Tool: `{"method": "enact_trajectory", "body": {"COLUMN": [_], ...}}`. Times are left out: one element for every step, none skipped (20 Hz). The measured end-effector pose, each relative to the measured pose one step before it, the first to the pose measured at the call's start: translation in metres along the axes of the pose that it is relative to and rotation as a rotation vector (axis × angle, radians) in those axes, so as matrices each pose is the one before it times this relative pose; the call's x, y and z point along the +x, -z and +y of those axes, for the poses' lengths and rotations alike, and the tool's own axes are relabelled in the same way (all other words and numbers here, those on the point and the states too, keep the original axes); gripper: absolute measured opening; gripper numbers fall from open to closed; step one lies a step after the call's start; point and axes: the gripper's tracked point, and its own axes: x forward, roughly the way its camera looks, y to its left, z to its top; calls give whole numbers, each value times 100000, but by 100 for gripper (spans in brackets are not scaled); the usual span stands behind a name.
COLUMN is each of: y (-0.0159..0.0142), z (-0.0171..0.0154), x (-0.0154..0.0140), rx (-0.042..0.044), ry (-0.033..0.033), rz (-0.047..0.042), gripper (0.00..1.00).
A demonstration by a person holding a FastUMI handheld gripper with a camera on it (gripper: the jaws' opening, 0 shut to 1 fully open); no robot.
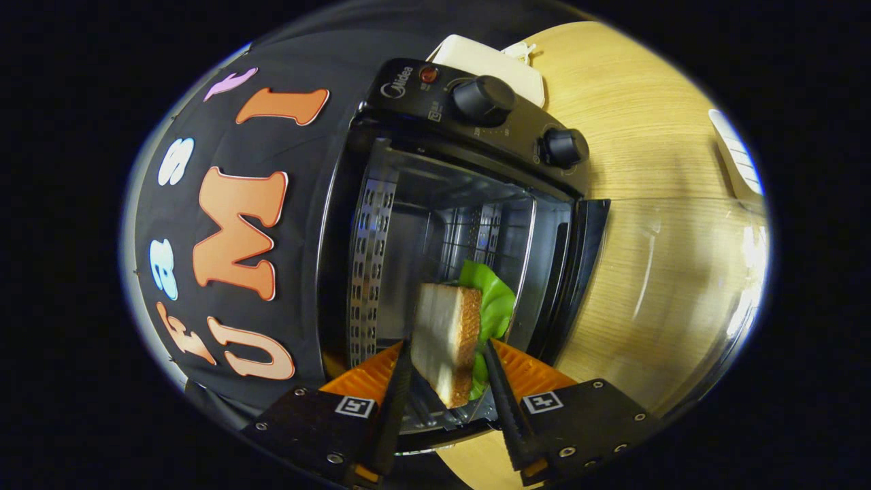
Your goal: Open the toaster oven, put the food inside, and close the toaster oven door.
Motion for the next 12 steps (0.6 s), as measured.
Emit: {"method": "enact_trajectory", "body": {"y": [555, 216, 291, 315, 182, 150, 52, 326, 413, 127, -121, -310], "z": [-101, -181, -224, -193, -340, -318, -297, 18, 119, 12, -35, 58], "x": [245, -192, 146, 29, 92, -115, 53, -282, -236, -293, -263, -328], "rx": [-41, -287, -228, -396, -601, -973, -811, 88, 110, -742, -1294, -1413], "ry": [292, 637, 1304, 1522, 1596, 1578, 974, -153, -414, -151, 15, -78], "rz": [1165, 865, 878, 1116, 678, 21, 406, 1731, 1908, 778, -566, -876], "gripper": [66, 74, 76, 81, 85, 91, 94, 97, 97, 98, 98, 98]}}
